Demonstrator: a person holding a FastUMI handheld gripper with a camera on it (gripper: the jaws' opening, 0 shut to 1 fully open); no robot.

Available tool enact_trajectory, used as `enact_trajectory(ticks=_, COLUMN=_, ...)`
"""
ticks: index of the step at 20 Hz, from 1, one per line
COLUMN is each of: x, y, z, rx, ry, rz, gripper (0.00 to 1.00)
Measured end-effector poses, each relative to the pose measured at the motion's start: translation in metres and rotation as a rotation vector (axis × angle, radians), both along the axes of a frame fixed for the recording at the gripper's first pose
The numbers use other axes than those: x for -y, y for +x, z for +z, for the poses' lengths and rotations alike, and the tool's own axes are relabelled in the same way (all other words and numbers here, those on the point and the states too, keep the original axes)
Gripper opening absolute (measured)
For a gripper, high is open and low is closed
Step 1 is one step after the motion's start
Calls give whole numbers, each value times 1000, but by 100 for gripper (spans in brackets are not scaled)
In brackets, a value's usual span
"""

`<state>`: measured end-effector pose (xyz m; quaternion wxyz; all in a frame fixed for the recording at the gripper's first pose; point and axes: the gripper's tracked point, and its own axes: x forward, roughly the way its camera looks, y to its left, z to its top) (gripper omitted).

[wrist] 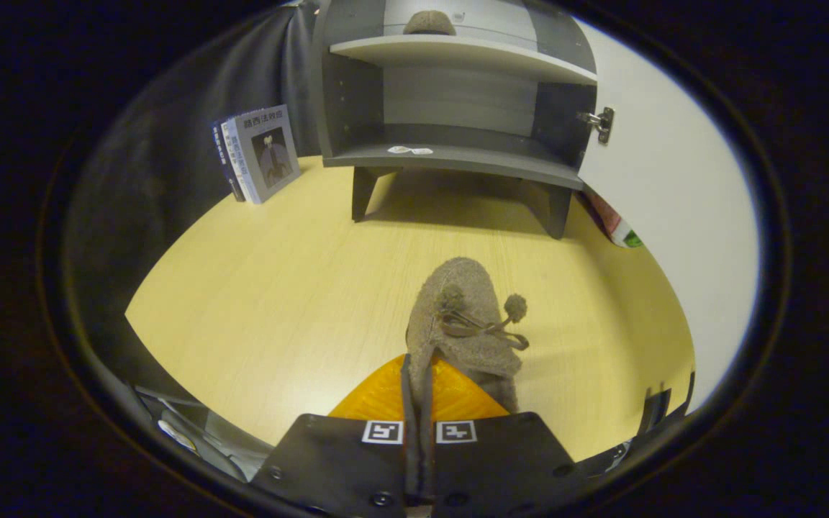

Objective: Open the shoe cabinet door, grab the shoes and put them into the shoe cabinet, then close the shoe cabinet door.

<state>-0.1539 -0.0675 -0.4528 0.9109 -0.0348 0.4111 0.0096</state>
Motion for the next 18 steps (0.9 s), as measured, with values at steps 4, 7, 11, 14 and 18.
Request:
enact_trajectory(ticks=4, x=-8, y=-1, z=27, rx=46, ry=10, rz=-19, gripper=3)
enact_trajectory(ticks=7, x=-12, y=2, z=56, rx=93, ry=-2, rz=-15, gripper=3)
enact_trajectory(ticks=11, x=-11, y=15, z=103, rx=174, ry=-24, rz=-1, gripper=3)
enact_trajectory(ticks=14, x=-10, y=30, z=141, rx=239, ry=-23, rz=-13, gripper=3)
enact_trajectory(ticks=18, x=-3, y=60, z=189, rx=315, ry=-35, rz=-25, gripper=3)
